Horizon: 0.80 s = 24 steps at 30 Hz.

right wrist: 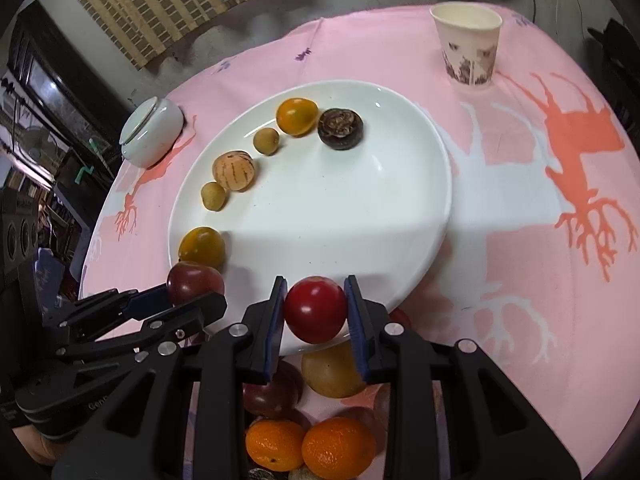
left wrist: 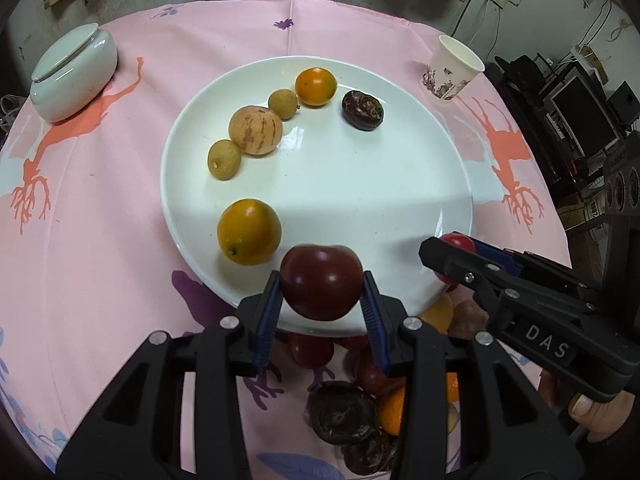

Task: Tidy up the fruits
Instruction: 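Carry both tomatoes over the white plate and open both grippers, then move the left gripper to a dark mangosteen and grasp it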

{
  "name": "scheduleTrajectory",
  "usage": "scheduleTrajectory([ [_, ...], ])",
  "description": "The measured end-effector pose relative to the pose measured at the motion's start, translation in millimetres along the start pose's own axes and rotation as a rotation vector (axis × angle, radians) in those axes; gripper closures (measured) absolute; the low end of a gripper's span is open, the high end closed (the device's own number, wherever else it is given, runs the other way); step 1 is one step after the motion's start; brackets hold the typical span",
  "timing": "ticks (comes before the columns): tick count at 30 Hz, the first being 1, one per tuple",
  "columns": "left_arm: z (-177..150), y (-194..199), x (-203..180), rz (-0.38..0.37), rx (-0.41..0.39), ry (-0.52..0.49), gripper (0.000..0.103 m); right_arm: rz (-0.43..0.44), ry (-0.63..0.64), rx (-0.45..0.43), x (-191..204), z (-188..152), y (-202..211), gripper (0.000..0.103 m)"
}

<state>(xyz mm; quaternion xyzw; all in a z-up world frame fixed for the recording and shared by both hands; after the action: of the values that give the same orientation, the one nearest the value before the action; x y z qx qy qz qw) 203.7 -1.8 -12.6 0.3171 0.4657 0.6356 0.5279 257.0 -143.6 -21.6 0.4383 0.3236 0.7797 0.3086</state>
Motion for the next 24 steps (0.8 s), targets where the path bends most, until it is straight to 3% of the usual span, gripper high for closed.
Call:
scheduleTrajectory([
  [3, 2, -1, 1, 0.006, 0.005, 0.009, 0.057, -0.003, -0.021, -0.02, -1, -2, 0, 0.072],
  [6, 3, 8, 3, 0.015, -0.03, 0.017, 0.041, 0.008, -0.043, -0.022, -2, -5, 2, 0.071],
  [10, 1, 18, 7, 0.004, -0.033, 0.031, 0.035, 0.035, -0.07, -0.037, -4, -14, 14, 0.07],
  [13, -10, 26, 13, 0.005, -0.034, 0.049, 0.028, 0.021, -0.085, -0.069, -9, -25, 35, 0.039],
  [17, -37, 31, 24, 0.0, 0.0, 0.078, 0.025, 0.007, -0.092, -0.077, -16, -48, 60, 0.039],
  [24, -87, 31, 36, 0.027, 0.076, 0.103, 0.023, -0.045, -0.133, -0.016, -29, -98, 78, 0.039],
])
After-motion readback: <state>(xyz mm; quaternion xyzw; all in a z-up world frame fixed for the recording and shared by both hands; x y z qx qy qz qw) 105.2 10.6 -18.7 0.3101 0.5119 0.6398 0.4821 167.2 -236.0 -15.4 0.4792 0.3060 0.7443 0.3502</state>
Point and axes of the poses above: each gripper's, at about its wrist camera, not at the fingertips, and y roughly against the way its jaws point, x to its left, z to its top, the point moved 3 cm from there along -y, roughly the way its jaws point, and after that the axes turned 8 degrees about z, right-handed, at the moved point
